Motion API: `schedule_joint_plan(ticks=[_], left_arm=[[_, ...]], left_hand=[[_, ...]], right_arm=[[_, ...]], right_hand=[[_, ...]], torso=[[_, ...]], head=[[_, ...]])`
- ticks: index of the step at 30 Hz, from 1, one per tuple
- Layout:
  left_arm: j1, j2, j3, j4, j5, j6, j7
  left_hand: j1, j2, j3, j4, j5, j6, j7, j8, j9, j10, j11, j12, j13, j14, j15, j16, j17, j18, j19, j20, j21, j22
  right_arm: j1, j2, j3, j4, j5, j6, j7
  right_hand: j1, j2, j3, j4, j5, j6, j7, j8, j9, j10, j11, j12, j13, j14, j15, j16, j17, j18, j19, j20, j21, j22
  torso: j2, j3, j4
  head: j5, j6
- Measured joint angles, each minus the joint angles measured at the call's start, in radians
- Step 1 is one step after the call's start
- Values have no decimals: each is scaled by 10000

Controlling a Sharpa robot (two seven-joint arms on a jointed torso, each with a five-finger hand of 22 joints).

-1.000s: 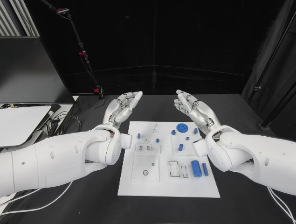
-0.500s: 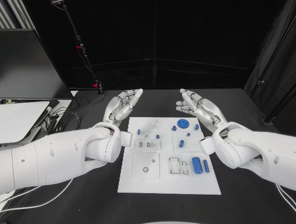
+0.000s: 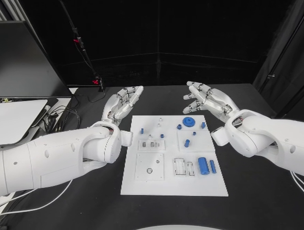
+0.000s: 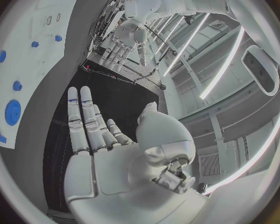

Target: Assemble the parts on the task board

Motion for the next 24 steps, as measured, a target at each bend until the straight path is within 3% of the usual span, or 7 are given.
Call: schedule_joint_plan(ticks=[5, 9, 13, 15, 19, 20, 24], left_arm=[[44, 18, 0, 100, 1, 2, 1], [67, 18, 0, 145, 1, 5, 3], [97, 33, -1, 161, 1, 8, 3], [109, 44, -1, 168, 1, 10, 3], [115, 49, -1, 206, 2, 18, 3], [119, 51, -1, 210, 2, 21, 3], [148, 83, 0, 210, 3, 33, 4]], left_hand=[[0, 0, 39, 14, 66, 0, 0, 6, -21, 0, 0, 58, -7, 0, 0, 0, -16, 0, -36, 36, 0, 2], [39, 39, 39, 15, 66, 0, 0, 44, -35, 0, 0, 58, -9, 0, 0, 44, -16, -1, -36, 36, 37, 13], [39, 39, 39, 15, 66, -1, 0, 44, -45, 35, 35, 58, -9, 1, 0, 43, -32, 0, -1, 70, 37, 12], [39, 39, 38, 14, 66, -1, 0, 44, -46, 36, 36, 58, -9, 8, 7, 42, -32, 0, -1, 70, 37, 13], [39, 39, 38, 14, 66, -1, 0, 44, -45, 36, 35, 58, -8, 36, 36, 42, -32, 0, -1, 70, 37, 12], [39, 39, 38, 14, 66, -1, 0, 44, -45, 35, 35, 58, -8, 36, 36, 42, -32, 0, -1, 70, 36, 12], [23, 73, 65, -12, 66, -1, 0, 44, -62, 35, 35, 58, -8, 27, 45, 42, -37, -2, -1, 70, 36, 21]], right_arm=[[338, -117, 8, -188, -439, 293, -281], [579, -75, 9, -452, -891, 492, -473], [650, -51, 9, -691, -1246, 634, -597], [668, -44, 8, -767, -1348, 675, -632], [689, -14, 5, -907, -1554, 752, -689], [690, -3, 4, -938, -1594, 762, -693], [700, 44, 4, -1059, -1795, 786, -705]], right_hand=[[149, 14, -87, 9, 0, 0, 0, 185, -35, 169, -210, 4, 21, 1508, -384, 89, 232, 236, 951, -131, 482, 173], [248, 38, -127, -5, 0, 37, -36, 335, -70, 397, -575, 90, 21, 3269, -837, 1045, 834, 236, 2218, -539, 1350, 586], [440, 68, -154, 21, 0, 132, -12, 610, -100, 708, -804, 183, 16, 4119, -1030, 2606, 1807, 233, 3043, -809, 2390, 1201], [612, 107, -154, 21, 55, 198, 5, 739, -106, 756, -820, 183, 16, 4624, -1079, 3835, 3096, 234, 3286, -863, 2904, 1531], [872, 125, -125, -7, 62, 367, 9, 1021, -199, 754, -820, 183, 12, 5764, -1077, 7342, 7983, 233, 3475, -918, 4703, 2808], [973, 90, -79, 16, 115, 441, 33, 1126, -240, 796, -779, 188, 12, 6021, -1019, 8054, 9130, 232, 3475, -918, 5645, 3679], [1207, 60, 24, -9, 118, 760, 38, 1469, -297, 1098, -729, 322, 12, 6449, -933, 8947, 11081, 135, 3740, -764, 7559, 5721]], torso=[[168, 22, 105], [319, 23, 147], [472, 26, 191], [534, 26, 215], [686, 28, 268], [736, 28, 283], [886, 27, 338]], head=[[-146, 17], [-179, 78], [-231, 186], [-273, 234], [-329, 313], [-335, 323], [-335, 328]])
